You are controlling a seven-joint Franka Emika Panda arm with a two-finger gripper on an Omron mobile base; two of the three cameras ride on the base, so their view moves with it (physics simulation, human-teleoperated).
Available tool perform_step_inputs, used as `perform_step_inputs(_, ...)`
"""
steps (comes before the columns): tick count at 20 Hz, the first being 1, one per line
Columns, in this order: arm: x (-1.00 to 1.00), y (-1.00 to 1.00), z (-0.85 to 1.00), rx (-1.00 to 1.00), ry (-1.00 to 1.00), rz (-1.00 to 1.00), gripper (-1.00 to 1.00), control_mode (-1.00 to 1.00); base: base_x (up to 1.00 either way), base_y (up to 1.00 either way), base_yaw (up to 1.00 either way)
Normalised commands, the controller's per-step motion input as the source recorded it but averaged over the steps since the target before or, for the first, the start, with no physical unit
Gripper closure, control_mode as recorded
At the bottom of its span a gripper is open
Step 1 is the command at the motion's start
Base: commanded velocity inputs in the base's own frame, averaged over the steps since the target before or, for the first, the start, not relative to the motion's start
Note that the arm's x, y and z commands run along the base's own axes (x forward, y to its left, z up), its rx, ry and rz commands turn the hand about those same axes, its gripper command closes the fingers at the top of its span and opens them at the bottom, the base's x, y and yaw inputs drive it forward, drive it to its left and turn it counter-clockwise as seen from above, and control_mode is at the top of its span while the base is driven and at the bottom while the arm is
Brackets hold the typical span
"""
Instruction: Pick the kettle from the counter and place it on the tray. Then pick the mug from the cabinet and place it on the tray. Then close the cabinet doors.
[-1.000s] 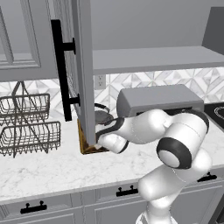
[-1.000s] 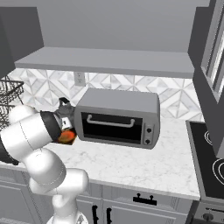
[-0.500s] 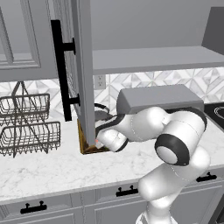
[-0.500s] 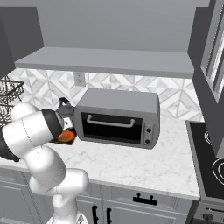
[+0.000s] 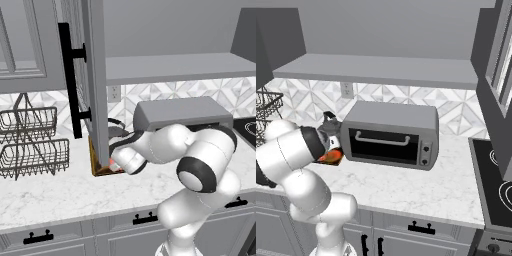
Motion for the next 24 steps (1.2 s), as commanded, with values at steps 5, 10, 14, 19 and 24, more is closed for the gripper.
perform_step_inputs(5,-0.11,-0.04,0.33,0.00,0.00,-0.01,-1.00,-1.00,0.00,0.00,0.00)
perform_step_inputs(10,-0.28,0.00,0.54,0.00,0.01,-0.09,-1.00,-1.00,0.00,0.00,0.00)
perform_step_inputs(14,-0.27,-0.03,0.76,0.00,0.06,-0.13,-1.00,-1.00,0.00,0.00,0.00)
perform_step_inputs(19,-0.17,0.00,0.92,0.00,0.12,-0.14,-1.00,-1.00,0.00,0.00,0.00)
perform_step_inputs(24,-0.18,-0.01,0.96,0.00,0.19,-0.14,-1.00,-1.00,0.00,0.00,0.00)
